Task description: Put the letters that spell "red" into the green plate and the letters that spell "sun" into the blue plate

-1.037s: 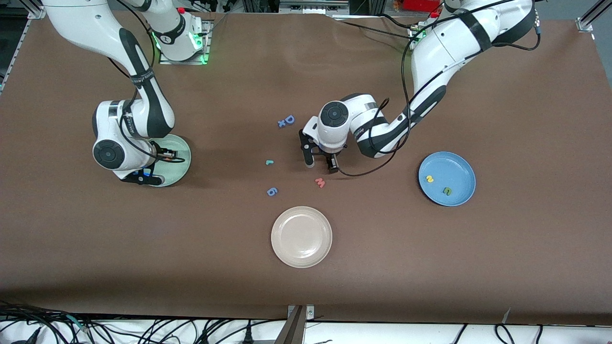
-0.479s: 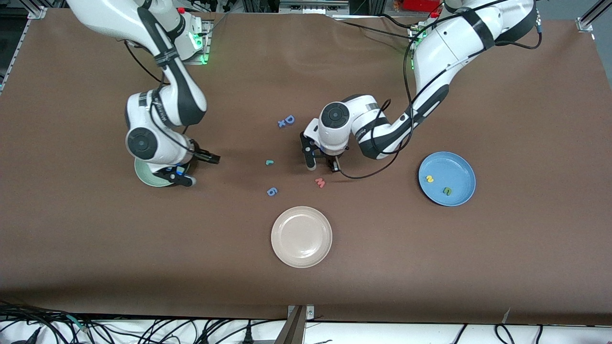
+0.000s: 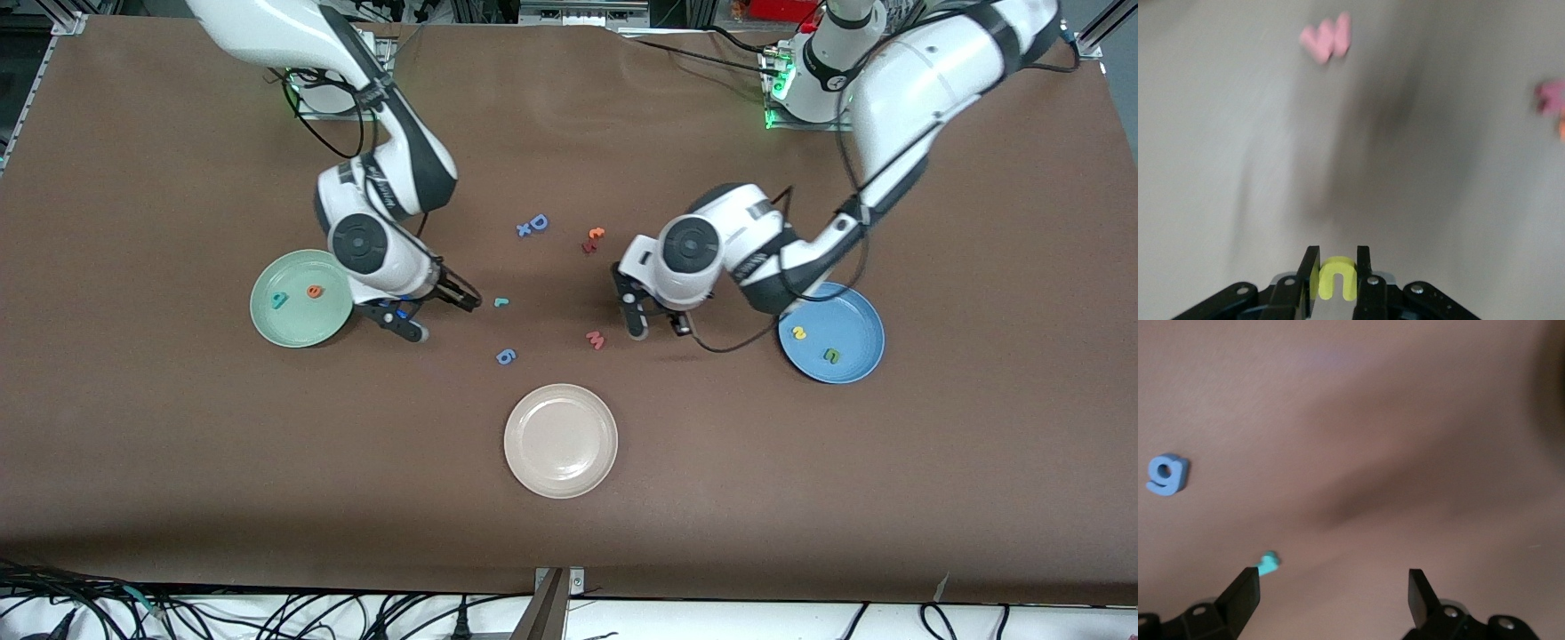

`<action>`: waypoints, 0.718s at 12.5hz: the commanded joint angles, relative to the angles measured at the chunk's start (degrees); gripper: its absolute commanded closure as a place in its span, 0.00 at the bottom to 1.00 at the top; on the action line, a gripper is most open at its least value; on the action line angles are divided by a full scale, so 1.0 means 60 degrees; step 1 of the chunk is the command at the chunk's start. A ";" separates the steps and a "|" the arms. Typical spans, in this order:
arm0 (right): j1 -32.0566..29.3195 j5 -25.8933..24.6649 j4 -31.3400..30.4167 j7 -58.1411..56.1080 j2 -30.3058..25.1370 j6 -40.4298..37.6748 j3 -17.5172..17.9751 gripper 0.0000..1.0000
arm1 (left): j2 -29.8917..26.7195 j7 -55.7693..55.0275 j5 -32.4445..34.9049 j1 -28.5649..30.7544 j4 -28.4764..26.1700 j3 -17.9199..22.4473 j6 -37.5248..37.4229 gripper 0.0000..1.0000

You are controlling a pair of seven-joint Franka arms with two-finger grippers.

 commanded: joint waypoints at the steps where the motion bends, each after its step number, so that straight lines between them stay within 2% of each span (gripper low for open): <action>1: 0.0510 0.0131 0.0343 0.0768 0.0791 0.0908 -0.0062 0.02 | -0.0110 0.1312 0.0113 0.1165 -0.0142 -0.0444 -0.0809 1.00; 4: 0.0569 0.0161 0.0401 0.1118 0.1040 0.1275 -0.0033 0.02 | -0.0110 0.2018 0.0113 0.2541 -0.0375 -0.0752 -0.1280 1.00; 9: 0.0877 0.0467 0.0401 0.1179 0.1261 0.1658 -0.0018 0.08 | -0.0139 0.2766 0.0318 0.3876 -0.1064 -0.0738 -0.1281 1.00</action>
